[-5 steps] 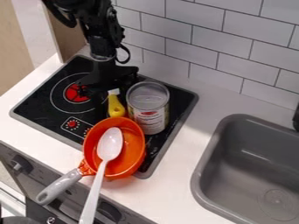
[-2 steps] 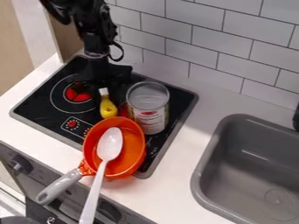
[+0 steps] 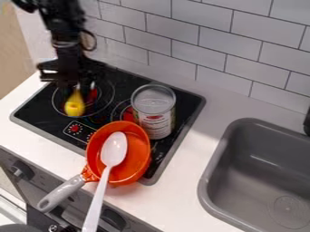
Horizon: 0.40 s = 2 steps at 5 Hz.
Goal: MOVE THE YELLOW KNIFE FROM INBETWEEN THE LEFT BURNER AND THE CAN AND PUT IT TO BOTTOM OF LEFT BURNER
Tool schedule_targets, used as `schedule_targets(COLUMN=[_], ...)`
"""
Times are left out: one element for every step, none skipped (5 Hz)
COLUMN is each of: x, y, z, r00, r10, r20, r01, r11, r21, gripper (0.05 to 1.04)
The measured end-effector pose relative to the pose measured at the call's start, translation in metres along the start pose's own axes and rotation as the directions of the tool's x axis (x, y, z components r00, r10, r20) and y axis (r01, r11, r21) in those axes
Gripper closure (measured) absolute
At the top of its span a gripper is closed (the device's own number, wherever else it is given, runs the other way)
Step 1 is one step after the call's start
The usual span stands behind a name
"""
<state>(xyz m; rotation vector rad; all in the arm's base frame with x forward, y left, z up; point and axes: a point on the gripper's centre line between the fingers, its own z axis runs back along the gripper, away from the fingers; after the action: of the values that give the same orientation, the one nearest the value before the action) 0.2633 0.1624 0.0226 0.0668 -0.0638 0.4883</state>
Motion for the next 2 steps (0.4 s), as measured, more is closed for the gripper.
schedule_targets(x=[-0.006,-0.027], y=[0.022,0.043], z=[0.002,-0.001], r00=[0.989,0.999], r10=[-0.146,-0.041], r20=[-0.008,-0.013], r01=[0.146,0.040], r11=[0.989,0.998], r21=[-0.016,-0.045], gripper=[0.776,0.776])
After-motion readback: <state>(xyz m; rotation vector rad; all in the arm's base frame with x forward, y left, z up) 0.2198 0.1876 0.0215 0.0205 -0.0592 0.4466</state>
